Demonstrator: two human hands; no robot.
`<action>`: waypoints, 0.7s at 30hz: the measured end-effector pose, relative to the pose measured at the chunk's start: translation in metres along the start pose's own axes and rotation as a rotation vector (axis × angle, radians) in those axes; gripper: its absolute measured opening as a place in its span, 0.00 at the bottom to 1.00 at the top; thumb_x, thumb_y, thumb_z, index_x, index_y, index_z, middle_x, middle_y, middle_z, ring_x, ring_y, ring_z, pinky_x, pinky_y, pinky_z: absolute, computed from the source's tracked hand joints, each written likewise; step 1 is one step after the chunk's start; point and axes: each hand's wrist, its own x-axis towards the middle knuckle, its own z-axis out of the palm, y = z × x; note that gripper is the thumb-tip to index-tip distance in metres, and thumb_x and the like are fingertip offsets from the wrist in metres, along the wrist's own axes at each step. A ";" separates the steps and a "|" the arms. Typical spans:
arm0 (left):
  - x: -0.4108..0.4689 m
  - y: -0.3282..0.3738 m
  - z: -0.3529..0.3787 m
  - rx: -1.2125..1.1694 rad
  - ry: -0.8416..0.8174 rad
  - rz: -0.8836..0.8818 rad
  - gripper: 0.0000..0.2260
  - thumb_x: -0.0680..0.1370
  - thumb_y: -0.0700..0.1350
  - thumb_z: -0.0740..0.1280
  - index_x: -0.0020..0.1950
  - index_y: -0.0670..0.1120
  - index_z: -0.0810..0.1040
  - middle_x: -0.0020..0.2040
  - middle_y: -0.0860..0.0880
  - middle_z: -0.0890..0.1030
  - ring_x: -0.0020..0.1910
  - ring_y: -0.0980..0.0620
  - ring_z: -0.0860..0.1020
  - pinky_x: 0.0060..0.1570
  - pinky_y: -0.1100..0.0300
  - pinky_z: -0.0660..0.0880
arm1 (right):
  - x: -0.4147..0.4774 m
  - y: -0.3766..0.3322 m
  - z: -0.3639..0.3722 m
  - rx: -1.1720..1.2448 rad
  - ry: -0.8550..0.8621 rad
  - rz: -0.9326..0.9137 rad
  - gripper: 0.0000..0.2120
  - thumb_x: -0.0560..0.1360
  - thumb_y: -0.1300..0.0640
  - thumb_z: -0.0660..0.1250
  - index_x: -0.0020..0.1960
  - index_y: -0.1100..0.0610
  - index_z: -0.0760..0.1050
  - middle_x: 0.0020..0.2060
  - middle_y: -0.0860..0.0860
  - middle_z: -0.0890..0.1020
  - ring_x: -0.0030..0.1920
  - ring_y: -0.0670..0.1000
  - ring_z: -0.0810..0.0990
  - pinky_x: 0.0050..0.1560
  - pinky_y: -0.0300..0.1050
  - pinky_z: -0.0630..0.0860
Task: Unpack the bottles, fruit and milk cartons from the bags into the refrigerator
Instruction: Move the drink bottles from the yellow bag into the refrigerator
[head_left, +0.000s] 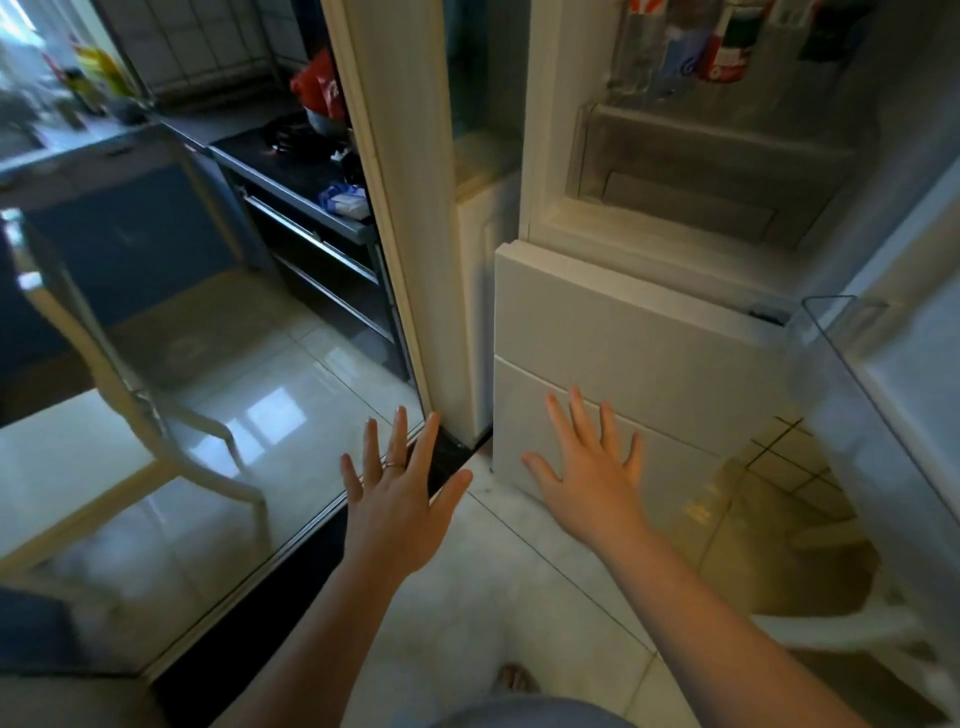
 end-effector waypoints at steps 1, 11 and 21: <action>-0.012 -0.003 0.001 0.000 -0.001 -0.008 0.39 0.69 0.75 0.29 0.78 0.63 0.32 0.77 0.54 0.27 0.74 0.46 0.24 0.75 0.38 0.32 | -0.012 -0.001 0.003 -0.007 -0.007 0.003 0.33 0.81 0.34 0.47 0.78 0.38 0.34 0.78 0.42 0.34 0.79 0.54 0.33 0.75 0.65 0.34; -0.160 -0.029 0.034 0.023 -0.002 0.041 0.33 0.78 0.71 0.41 0.79 0.62 0.33 0.79 0.53 0.31 0.76 0.46 0.27 0.72 0.41 0.29 | -0.174 -0.008 0.045 -0.028 -0.024 0.040 0.32 0.80 0.33 0.47 0.78 0.36 0.34 0.79 0.43 0.34 0.79 0.56 0.36 0.75 0.65 0.35; -0.273 -0.007 0.069 -0.017 -0.094 0.144 0.34 0.74 0.73 0.38 0.77 0.64 0.33 0.77 0.57 0.29 0.77 0.47 0.29 0.72 0.40 0.30 | -0.319 0.032 0.058 0.012 0.019 0.162 0.33 0.80 0.33 0.50 0.79 0.38 0.39 0.79 0.44 0.36 0.80 0.55 0.38 0.76 0.65 0.38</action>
